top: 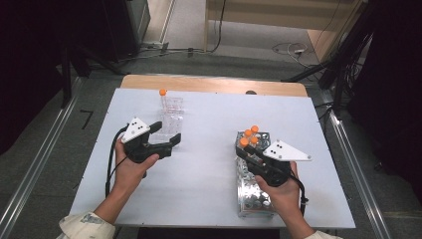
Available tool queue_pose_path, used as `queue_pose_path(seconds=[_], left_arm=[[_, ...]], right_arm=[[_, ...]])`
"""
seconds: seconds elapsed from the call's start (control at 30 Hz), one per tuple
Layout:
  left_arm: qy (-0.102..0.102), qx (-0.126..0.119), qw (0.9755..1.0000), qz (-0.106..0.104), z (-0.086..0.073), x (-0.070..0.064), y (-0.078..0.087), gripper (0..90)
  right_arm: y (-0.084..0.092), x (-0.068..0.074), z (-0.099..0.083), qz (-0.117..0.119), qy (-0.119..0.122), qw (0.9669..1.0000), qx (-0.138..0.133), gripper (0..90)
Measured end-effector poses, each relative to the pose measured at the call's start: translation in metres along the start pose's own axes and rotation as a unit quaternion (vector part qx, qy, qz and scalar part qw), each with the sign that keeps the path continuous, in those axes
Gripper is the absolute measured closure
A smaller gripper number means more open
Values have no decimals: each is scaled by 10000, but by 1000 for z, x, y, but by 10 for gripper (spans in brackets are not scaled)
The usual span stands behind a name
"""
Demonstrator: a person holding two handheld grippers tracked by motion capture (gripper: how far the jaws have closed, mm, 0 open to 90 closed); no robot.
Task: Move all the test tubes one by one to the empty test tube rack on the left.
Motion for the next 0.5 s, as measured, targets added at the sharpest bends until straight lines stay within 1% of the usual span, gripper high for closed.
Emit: queue_pose_path(seconds=[0.2,0.37,0.47,0.5], left_arm=[[-34,-32,9999,-97,2,-7,0,204],[-85,-76,9997,-203,5,-15,-2,207],[-79,-97,9994,-317,7,-22,-3,207],[-62,-118,9992,-388,8,-25,-3,208]], right_arm=[[-16,10,-1,153,40,9998,110,722],[-26,19,2,254,82,9995,148,722],[-31,24,3,302,77,9993,196,722],[-33,25,3,296,77,9993,219,722]])
Point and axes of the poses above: each handheld gripper's, and its own axes: y roughly backward along the jaws, z roughly out of its top, x roughly to its left, the point moved 9 cm from there along -y, roughly forward along the jaws
